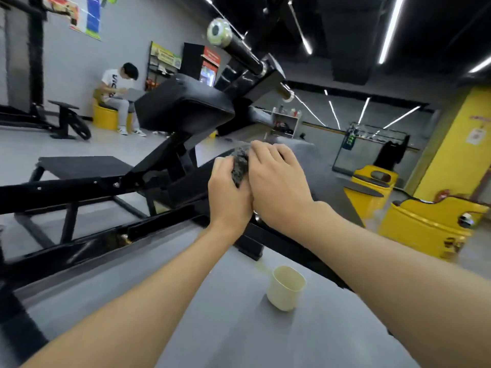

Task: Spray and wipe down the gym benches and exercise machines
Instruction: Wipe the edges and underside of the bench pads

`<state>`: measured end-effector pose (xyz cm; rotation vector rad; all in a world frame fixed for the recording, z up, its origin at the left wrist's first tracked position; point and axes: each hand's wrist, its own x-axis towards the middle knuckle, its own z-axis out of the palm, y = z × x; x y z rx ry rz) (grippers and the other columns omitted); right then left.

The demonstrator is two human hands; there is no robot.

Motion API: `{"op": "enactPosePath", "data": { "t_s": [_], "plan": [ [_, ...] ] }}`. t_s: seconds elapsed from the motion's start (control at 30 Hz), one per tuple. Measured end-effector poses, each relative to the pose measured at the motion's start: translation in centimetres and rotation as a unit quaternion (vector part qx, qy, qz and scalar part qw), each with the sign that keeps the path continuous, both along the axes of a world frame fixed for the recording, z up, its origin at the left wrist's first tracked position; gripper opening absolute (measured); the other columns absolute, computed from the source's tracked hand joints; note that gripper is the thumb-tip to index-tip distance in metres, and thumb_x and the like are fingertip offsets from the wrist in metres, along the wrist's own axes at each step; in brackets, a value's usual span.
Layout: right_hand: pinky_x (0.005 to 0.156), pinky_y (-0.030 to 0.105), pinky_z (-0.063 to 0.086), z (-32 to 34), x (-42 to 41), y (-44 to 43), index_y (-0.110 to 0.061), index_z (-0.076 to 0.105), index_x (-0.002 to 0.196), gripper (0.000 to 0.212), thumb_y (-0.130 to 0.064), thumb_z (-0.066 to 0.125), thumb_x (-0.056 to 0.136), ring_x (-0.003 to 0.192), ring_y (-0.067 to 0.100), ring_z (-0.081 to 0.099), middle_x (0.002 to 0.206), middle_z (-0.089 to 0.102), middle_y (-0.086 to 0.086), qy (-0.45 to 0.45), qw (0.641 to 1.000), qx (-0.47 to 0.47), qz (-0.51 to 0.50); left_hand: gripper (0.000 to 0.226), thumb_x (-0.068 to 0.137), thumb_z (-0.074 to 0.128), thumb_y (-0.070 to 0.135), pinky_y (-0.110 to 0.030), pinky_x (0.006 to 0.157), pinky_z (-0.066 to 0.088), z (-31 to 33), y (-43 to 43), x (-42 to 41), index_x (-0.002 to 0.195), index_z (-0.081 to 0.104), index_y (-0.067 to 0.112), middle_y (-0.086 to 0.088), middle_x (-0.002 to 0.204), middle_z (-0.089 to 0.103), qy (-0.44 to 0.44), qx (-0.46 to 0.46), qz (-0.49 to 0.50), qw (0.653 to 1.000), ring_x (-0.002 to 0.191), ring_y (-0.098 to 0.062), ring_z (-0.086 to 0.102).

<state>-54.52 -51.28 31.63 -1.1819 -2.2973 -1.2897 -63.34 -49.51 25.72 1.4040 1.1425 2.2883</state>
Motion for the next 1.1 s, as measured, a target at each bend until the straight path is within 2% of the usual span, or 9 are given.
{"op": "enactPosePath", "data": {
  "t_s": [0.17, 0.37, 0.43, 0.5, 0.6, 0.73, 0.87, 1.03, 1.1],
  "plan": [
    [0.080, 0.039, 0.046, -1.3, 13.3, -6.5, -0.009, 0.055, 0.115, 0.035, -0.009, 0.052, 0.081, 0.100, 0.031, 0.055, 0.115, 0.055, 0.009, 0.238, 0.970, -0.018, -0.045, 0.022, 0.090, 0.061, 0.006, -0.024, 0.071, 0.042, 1.8, -5.3, 12.4, 0.082, 0.053, 0.026, -0.006, 0.089, 0.060, 0.123, 0.019, -0.108, 0.986, 0.075, -0.014, 0.052],
    [0.072, 0.040, 0.042, -4.8, 30.5, -16.1, -0.008, 0.051, 0.117, 0.025, -0.013, 0.053, 0.093, 0.101, 0.029, 0.053, 0.116, 0.048, 0.010, 0.346, 0.902, -0.131, -0.221, 0.012, 0.091, 0.061, 0.010, -0.033, 0.065, 0.035, -1.7, -10.8, 29.9, 0.083, 0.058, 0.019, -0.003, 0.079, 0.061, 0.283, -0.041, -0.276, 0.918, 0.075, -0.023, 0.055],
    [0.068, 0.038, 0.037, -7.2, 37.3, -20.2, -0.011, 0.054, 0.108, 0.016, -0.011, 0.048, 0.094, 0.095, 0.025, 0.051, 0.109, 0.049, 0.007, 0.387, 0.852, -0.167, -0.310, 0.005, 0.090, 0.062, 0.015, -0.035, 0.070, 0.046, -4.2, -13.8, 35.8, 0.094, 0.064, 0.015, -0.008, 0.092, 0.066, 0.339, -0.062, -0.326, 0.880, 0.085, -0.028, 0.062],
    [0.070, 0.038, 0.048, -10.5, 43.7, -24.5, -0.011, 0.061, 0.101, 0.017, -0.009, 0.048, 0.090, 0.091, 0.029, 0.057, 0.103, 0.058, 0.008, 0.466, 0.780, -0.172, -0.380, 0.006, 0.086, 0.062, 0.023, -0.041, 0.073, 0.055, -7.3, -16.7, 41.0, 0.092, 0.062, 0.022, -0.005, 0.091, 0.067, 0.372, -0.090, -0.386, 0.839, 0.081, -0.026, 0.066],
    [0.070, 0.036, 0.053, -16.7, 52.4, -30.7, -0.006, 0.065, 0.093, 0.017, -0.010, 0.049, 0.088, 0.082, 0.033, 0.061, 0.094, 0.064, 0.013, 0.564, 0.663, -0.181, -0.459, 0.008, 0.086, 0.063, 0.025, -0.046, 0.070, 0.058, -12.0, -21.2, 48.0, 0.082, 0.059, 0.030, -0.001, 0.084, 0.068, 0.417, -0.126, -0.441, 0.785, 0.072, -0.021, 0.070],
    [0.068, 0.037, 0.053, -23.5, 58.2, -34.9, -0.001, 0.063, 0.099, 0.021, -0.013, 0.052, 0.086, 0.084, 0.032, 0.063, 0.096, 0.065, 0.016, 0.629, 0.548, -0.223, -0.504, 0.020, 0.091, 0.063, 0.017, -0.049, 0.072, 0.059, -16.3, -23.8, 52.3, 0.074, 0.059, 0.027, -0.002, 0.073, 0.070, 0.450, -0.186, -0.467, 0.739, 0.069, -0.024, 0.071],
    [0.069, 0.032, 0.041, -29.2, 62.3, -37.0, -0.004, 0.054, 0.092, 0.014, -0.018, 0.053, 0.091, 0.083, 0.029, 0.054, 0.089, 0.055, 0.013, 0.691, 0.472, -0.224, -0.499, 0.007, 0.087, 0.059, 0.023, -0.050, 0.072, 0.060, -20.4, -24.8, 56.7, 0.082, 0.062, 0.028, 0.002, 0.079, 0.074, 0.471, -0.224, -0.491, 0.697, 0.071, -0.025, 0.071],
    [0.086, 0.038, 0.050, -34.4, 64.9, -34.6, -0.004, 0.040, 0.137, 0.069, -0.049, 0.062, 0.089, 0.109, 0.032, 0.059, 0.124, 0.057, 0.014, 0.753, 0.400, -0.214, -0.476, 0.015, 0.091, 0.058, 0.014, -0.050, 0.069, 0.059, -23.1, -25.4, 60.5, 0.081, 0.061, 0.024, 0.001, 0.075, 0.073, 0.494, -0.253, -0.477, 0.681, 0.068, -0.023, 0.071],
    [0.089, 0.041, 0.052, -35.3, 65.8, -33.5, -0.008, 0.042, 0.135, 0.068, -0.054, 0.061, 0.089, 0.106, 0.033, 0.063, 0.121, 0.059, 0.012, 0.764, 0.384, -0.200, -0.480, 0.015, 0.092, 0.058, 0.013, -0.047, 0.069, 0.059, -23.8, -25.3, 61.9, 0.081, 0.061, 0.024, -0.001, 0.072, 0.072, 0.497, -0.275, -0.461, 0.682, 0.068, -0.023, 0.071]
  ]
}}
